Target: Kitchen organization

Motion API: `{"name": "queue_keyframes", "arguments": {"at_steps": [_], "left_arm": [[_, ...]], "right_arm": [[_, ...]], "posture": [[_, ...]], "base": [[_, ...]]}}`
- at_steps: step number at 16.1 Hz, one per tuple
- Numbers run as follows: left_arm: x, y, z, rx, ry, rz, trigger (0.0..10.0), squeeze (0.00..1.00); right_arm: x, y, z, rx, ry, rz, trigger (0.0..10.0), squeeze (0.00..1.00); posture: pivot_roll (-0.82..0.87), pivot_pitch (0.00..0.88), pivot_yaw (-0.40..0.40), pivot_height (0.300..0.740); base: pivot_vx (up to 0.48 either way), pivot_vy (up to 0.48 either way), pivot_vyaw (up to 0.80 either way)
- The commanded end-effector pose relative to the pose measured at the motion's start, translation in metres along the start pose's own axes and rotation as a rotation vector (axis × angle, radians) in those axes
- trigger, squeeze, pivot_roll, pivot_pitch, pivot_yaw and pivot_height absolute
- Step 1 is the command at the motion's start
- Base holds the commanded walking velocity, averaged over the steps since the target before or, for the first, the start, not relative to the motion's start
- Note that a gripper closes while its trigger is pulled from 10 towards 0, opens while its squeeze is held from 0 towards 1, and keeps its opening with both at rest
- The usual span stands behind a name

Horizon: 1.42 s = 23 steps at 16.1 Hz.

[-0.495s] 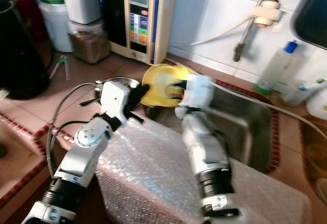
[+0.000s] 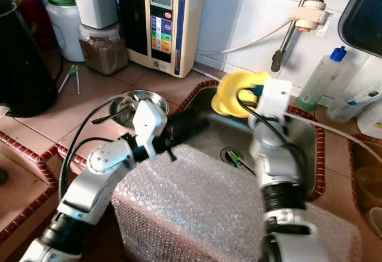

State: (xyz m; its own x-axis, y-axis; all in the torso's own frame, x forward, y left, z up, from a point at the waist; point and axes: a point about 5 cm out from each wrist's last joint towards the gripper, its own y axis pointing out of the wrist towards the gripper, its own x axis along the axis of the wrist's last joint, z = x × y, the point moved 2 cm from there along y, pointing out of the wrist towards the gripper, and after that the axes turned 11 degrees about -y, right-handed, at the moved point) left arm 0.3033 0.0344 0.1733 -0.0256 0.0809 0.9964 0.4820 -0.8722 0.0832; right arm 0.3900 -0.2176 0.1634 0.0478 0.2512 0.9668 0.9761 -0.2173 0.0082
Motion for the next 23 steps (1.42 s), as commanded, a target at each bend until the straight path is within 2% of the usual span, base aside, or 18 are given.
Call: {"name": "queue_keyframes", "arguments": {"at_steps": [1,2,4,7,10,12,13,14,15,19,23], "left_arm": [[0.000,0.002,-0.007,-0.045,-0.005,0.013,10.0,1.00],[-0.008,-0.004,-0.011,-0.079,0.006,0.067,10.0,1.00],[-0.020,-0.010,-0.013,-0.128,0.026,0.142,10.0,1.00],[-0.024,-0.011,-0.008,-0.126,0.057,0.185,10.0,1.00],[-0.023,-0.008,-0.006,-0.110,0.067,0.185,10.0,1.00],[-0.022,-0.004,-0.007,-0.097,0.061,0.174,10.0,1.00],[-0.022,-0.002,-0.008,-0.095,0.062,0.169,10.0,1.00],[-0.022,-0.002,-0.009,-0.094,0.061,0.167,10.0,1.00],[-0.024,-0.002,-0.010,-0.109,0.080,0.179,10.0,1.00],[-0.027,-0.002,-0.009,-0.109,0.090,0.192,10.0,1.00],[-0.029,-0.002,0.000,-0.055,0.109,0.187,10.0,1.00]], "right_arm": [[0.000,0.002,-0.010,-0.015,-0.032,-0.007,0.0,0.00],[-0.007,0.005,-0.025,-0.014,-0.069,0.015,0.0,0.00],[-0.020,0.006,-0.040,-0.020,-0.098,0.071,0.0,0.00],[-0.036,0.005,-0.041,-0.010,-0.116,0.130,0.0,0.00],[-0.063,-0.002,-0.031,0.039,-0.111,0.219,0.0,0.00],[-0.067,-0.003,-0.030,0.042,-0.109,0.227,0.0,0.00],[-0.067,-0.003,-0.030,0.047,-0.107,0.225,0.0,0.25],[-0.067,-0.003,-0.030,0.053,-0.108,0.222,0.0,0.75],[-0.066,-0.002,-0.029,0.061,-0.127,0.223,10.0,1.00],[-0.063,0.000,-0.028,0.056,-0.129,0.212,10.0,1.00],[-0.068,-0.003,-0.023,0.069,-0.121,0.220,10.0,1.00]], "posture": [[0.16,0.000,-0.059,0.740],[0.16,0.000,-0.056,0.740],[0.16,0.000,-0.055,0.740],[0.16,0.000,-0.051,0.740],[0.16,0.000,-0.051,0.740],[0.16,0.000,-0.052,0.740],[0.16,0.000,-0.053,0.740],[0.16,0.000,-0.054,0.740],[0.16,0.000,-0.055,0.740],[0.16,0.000,-0.054,0.740],[0.16,0.000,-0.053,0.740]], "base": [[0.000,0.000,0.00],[0.000,0.000,0.00],[0.000,0.000,0.00],[0.000,0.000,0.00],[0.000,0.000,0.00],[0.000,0.000,0.00],[0.000,0.000,0.00],[0.000,0.000,0.00],[0.000,0.000,0.00],[0.000,0.000,0.00],[0.000,0.000,0.00]]}}
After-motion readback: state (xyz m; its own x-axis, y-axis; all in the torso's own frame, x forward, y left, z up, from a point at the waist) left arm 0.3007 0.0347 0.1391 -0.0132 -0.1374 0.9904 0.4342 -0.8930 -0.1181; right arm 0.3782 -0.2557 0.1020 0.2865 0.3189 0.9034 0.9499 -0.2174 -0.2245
